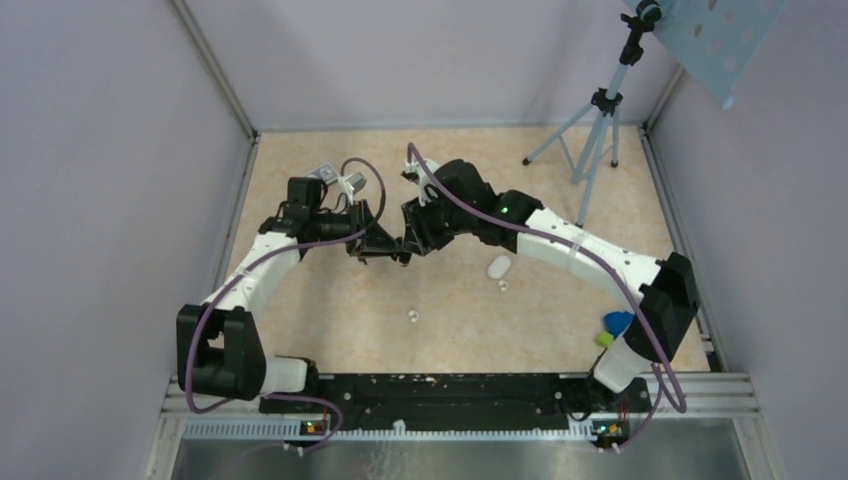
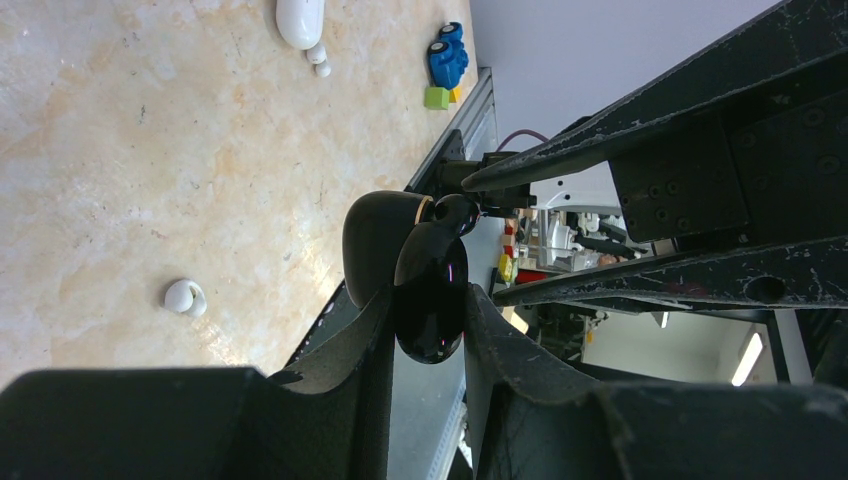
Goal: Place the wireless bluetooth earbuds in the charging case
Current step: Adjust the right earbud in the right side groove of the charging case.
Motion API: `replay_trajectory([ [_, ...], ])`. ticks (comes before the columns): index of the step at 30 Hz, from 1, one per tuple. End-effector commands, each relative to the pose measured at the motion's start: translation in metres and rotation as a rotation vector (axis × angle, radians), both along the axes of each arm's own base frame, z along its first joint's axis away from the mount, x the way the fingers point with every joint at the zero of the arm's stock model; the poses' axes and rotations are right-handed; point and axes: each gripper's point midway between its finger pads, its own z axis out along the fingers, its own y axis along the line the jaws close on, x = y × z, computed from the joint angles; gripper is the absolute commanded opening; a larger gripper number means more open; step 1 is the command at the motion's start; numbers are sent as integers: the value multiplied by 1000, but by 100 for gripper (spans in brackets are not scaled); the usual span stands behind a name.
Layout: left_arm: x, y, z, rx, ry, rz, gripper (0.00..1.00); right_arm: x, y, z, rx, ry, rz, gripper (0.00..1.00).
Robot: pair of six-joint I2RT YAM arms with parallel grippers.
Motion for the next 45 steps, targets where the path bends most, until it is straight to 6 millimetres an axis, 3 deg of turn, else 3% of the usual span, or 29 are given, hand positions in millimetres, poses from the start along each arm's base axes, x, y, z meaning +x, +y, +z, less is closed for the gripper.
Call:
replay_trajectory([
  [1, 7, 0, 13, -14, -75, -13, 0, -2, 10, 2, 24, -3, 21, 44],
  [45, 9, 0, 13, -7, -78, -11, 0, -24, 17, 7, 52, 22, 107, 37],
])
